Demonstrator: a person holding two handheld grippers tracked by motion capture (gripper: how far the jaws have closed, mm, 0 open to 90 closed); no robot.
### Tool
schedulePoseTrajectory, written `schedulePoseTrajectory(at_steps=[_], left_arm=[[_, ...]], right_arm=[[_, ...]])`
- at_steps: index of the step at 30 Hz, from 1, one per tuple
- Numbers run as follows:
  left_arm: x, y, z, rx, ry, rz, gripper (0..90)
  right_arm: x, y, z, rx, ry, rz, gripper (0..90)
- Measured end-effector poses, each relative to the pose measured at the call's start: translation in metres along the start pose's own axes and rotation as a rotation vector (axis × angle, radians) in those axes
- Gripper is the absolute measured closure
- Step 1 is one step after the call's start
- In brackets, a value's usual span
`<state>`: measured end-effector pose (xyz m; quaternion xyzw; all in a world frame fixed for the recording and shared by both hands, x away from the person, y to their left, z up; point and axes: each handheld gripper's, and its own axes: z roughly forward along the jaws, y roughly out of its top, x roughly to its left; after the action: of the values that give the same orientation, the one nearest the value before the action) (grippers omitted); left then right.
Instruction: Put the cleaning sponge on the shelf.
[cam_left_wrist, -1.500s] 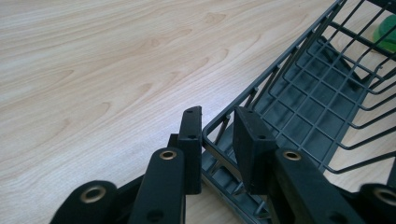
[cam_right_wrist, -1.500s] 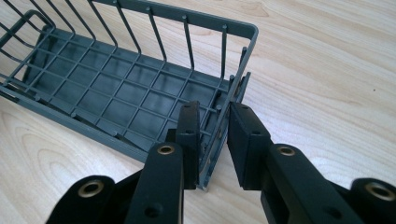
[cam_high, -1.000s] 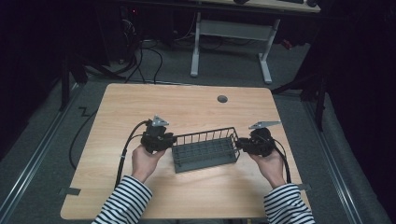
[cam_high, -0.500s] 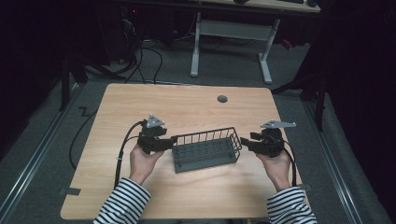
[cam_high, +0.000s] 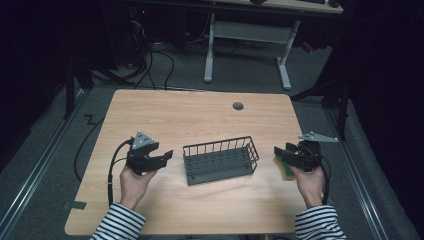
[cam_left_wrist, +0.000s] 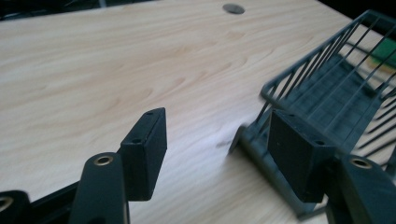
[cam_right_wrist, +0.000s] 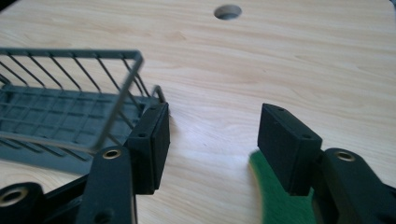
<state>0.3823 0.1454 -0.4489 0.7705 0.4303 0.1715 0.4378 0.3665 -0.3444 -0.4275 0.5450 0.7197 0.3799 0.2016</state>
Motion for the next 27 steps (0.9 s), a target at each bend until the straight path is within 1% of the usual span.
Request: schedulePoseTrajectory(at_steps=[2, 4, 5, 6, 8, 9, 11, 12, 15, 16, 17, 18, 19, 20, 21, 22, 24, 25, 26, 27], left_arm=[[0.007, -0.013, -0.002, 0.016, 0.023, -0.011, 38.3], [0.015, -0.028, -0.003, 0.031, 0.038, -0.036, 37.7], [0.022, -0.041, -0.003, 0.049, 0.061, -0.058, 37.0], [0.022, -0.041, -0.003, 0.049, 0.061, -0.058, 36.5], [0.028, -0.053, -0.001, 0.068, 0.091, -0.073, 36.0], [0.031, -0.058, 0.001, 0.082, 0.1, -0.083, 35.6], [0.037, -0.067, 0.005, 0.107, 0.106, -0.104, 33.8], [0.041, -0.074, 0.007, 0.114, 0.118, -0.121, 33.0], [0.043, -0.078, 0.01, 0.115, 0.125, -0.133, 32.0], [0.043, -0.079, 0.011, 0.112, 0.132, -0.134, 31.7], [0.043, -0.08, 0.012, 0.116, 0.141, -0.13, 31.7], [0.043, -0.081, 0.013, 0.118, 0.153, -0.126, 30.3], [0.043, -0.083, 0.014, 0.126, 0.174, -0.114, 29.7], [0.043, -0.083, 0.014, 0.126, 0.174, -0.114, 29.0], [0.043, -0.083, 0.015, 0.132, 0.183, -0.103, 29.0], [0.044, -0.085, 0.017, 0.124, 0.19, -0.106, 27.6], [0.044, -0.086, 0.018, 0.115, 0.186, -0.113, 26.6], [0.043, -0.087, 0.019, 0.104, 0.193, -0.103, 26.6], [0.043, -0.087, 0.019, 0.104, 0.193, -0.103, 26.5], [0.043, -0.087, 0.02, 0.108, 0.194, -0.097, 26.5]], right_arm=[[-0.004, -0.003, 0.0, 0.015, -0.02, -0.004, 43.0], [-0.009, -0.007, 0.001, 0.038, -0.037, -0.003, 41.0], [-0.014, -0.009, 0.002, 0.069, -0.055, 0.0, 38.9], [-0.014, -0.009, 0.002, 0.069, -0.055, 0.0, 38.9], [-0.019, -0.009, 0.003, 0.091, -0.082, 0.0, 37.3], [-0.021, -0.009, 0.004, 0.099, -0.094, 0.001, 36.6], [-0.024, -0.009, 0.007, 0.124, -0.119, 0.004, 34.6], [-0.026, -0.01, 0.01, 0.152, -0.134, 0.007, 33.5], [-0.029, -0.01, 0.013, 0.176, -0.149, 0.003, 31.9], [-0.031, -0.011, 0.016, 0.2, -0.164, -0.003, 30.3], [-0.031, -0.011, 0.016, 0.2, -0.164, -0.003, 30.3], [-0.033, -0.011, 0.017, 0.212, -0.171, -0.006, 29.0], [-0.034, -0.011, 0.018, 0.21, -0.17, -0.006, 28.5], [-0.034, -0.011, 0.018, 0.21, -0.17, -0.006, 28.5], [-0.036, -0.011, 0.019, 0.212, -0.172, -0.006, 27.9], [-0.039, -0.012, 0.021, 0.231, -0.176, -0.006, 26.0], [-0.043, -0.013, 0.025, 0.264, -0.191, -0.01, 24.8], [-0.044, -0.013, 0.027, 0.281, -0.201, -0.013, 24.7], [-0.046, -0.013, 0.029, 0.294, -0.211, -0.018, 24.3], [-0.046, -0.013, 0.029, 0.294, -0.211, -0.018, 24.3]])
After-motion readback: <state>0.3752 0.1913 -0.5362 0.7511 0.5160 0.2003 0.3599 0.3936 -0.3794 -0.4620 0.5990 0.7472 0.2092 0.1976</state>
